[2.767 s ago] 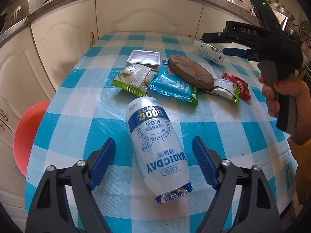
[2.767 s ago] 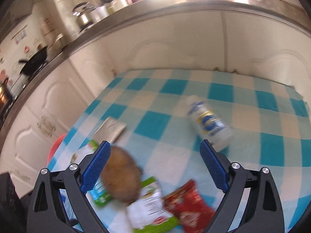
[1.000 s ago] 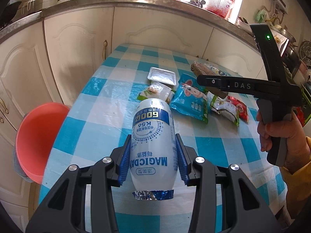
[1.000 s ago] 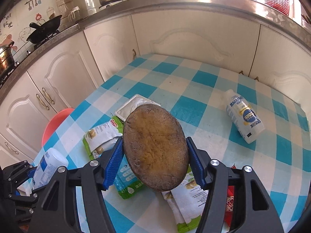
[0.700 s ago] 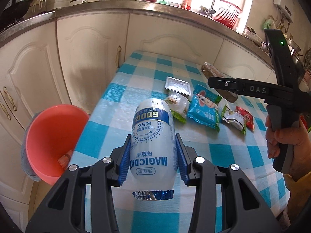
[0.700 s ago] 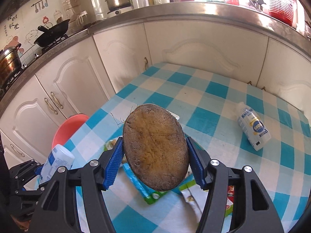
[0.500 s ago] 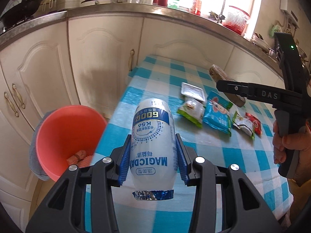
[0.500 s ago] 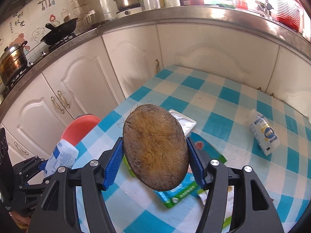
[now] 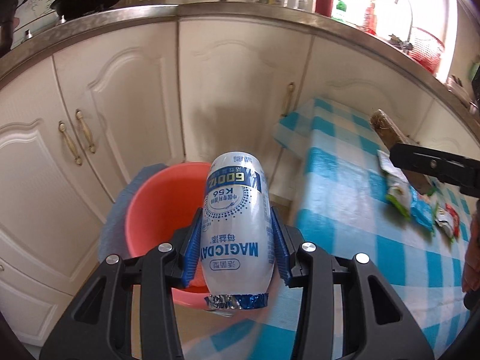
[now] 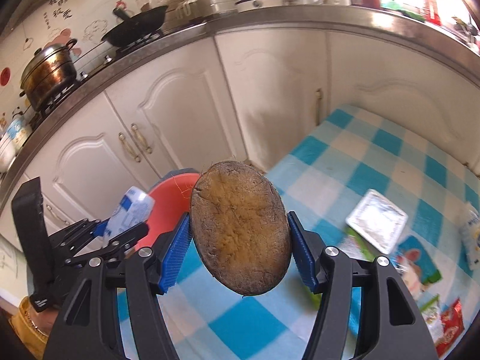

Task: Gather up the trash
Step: 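Carry bottle and lid to the red bucket and open both tools to drop them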

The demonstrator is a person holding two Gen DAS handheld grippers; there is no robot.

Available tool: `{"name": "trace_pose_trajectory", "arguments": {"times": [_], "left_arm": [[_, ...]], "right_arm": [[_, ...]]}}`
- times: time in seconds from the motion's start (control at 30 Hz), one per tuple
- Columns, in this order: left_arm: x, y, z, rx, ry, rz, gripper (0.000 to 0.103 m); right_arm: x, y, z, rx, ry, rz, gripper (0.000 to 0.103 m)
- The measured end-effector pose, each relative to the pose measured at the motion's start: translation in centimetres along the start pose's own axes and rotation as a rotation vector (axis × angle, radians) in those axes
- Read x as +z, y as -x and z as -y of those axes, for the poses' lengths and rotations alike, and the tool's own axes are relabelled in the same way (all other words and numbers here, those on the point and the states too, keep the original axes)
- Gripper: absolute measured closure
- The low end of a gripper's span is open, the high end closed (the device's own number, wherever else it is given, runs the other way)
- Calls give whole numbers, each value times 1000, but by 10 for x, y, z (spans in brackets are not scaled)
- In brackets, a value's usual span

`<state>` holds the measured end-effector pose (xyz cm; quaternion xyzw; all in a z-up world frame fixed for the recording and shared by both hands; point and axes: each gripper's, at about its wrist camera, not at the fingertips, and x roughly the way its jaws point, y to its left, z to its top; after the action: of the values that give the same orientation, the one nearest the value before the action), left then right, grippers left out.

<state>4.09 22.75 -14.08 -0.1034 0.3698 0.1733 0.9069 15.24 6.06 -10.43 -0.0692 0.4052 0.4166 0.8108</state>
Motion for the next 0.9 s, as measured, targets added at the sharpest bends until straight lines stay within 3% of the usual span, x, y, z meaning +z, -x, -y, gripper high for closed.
{"name": "trace_pose_trajectory", "arguments": {"times": [0.33,0.73,0.9], "left_arm": [[-7,-30,-38,74,55,-51,59],[-15,-51,-48,108,67,-110,59],[-15,-57,-48,120,56,-115,44]], "right_arm": [[12,-57,-62,58,96,-98,40],[12,-110,-76,42,111,-194,40],[11,-116,-73,23,110,-197,39]]}}
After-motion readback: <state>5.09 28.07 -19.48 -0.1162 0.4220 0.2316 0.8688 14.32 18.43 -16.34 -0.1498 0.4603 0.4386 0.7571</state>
